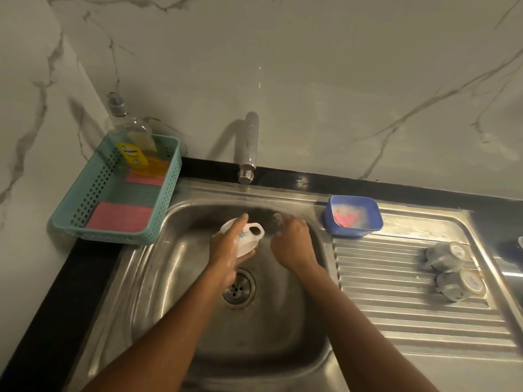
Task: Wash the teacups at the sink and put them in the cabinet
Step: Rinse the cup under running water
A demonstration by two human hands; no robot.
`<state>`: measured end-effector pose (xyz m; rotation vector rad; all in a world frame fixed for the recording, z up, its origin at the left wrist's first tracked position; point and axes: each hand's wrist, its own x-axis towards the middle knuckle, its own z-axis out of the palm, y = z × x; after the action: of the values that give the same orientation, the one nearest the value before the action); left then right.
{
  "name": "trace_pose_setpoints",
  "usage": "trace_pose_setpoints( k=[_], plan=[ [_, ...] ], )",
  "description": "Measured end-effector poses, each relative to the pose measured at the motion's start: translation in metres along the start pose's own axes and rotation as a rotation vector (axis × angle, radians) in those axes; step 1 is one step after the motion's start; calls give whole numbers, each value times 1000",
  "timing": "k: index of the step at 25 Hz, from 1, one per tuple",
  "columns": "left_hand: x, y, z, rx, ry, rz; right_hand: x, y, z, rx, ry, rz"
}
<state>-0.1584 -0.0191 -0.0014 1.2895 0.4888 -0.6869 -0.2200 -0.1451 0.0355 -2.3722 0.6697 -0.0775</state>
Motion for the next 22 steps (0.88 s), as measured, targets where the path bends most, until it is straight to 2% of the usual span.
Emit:
trace_pose_setpoints(
  k=[5, 9, 12, 15, 17, 22],
  plan=[
    [16, 16, -5, -323, -162, -205, 58, -48, -5, 22, -114, -30],
    [27, 22, 0, -448, -195, -280, 90, -72, 10, -28, -173, -71],
    [37, 21, 1, -477, -186, -308, 99, -76, 16, -93, -199, -90],
    [45, 20, -1, -487, -183, -331, 103, -64, 18, -75, -131, -49],
    [49, 17, -1, -479, -178, -344, 101, -59, 23, -34, -152, -19],
    [53, 15, 0, -490, -182, -342, 108, -46, 34, -36, -212, -135]
  ],
)
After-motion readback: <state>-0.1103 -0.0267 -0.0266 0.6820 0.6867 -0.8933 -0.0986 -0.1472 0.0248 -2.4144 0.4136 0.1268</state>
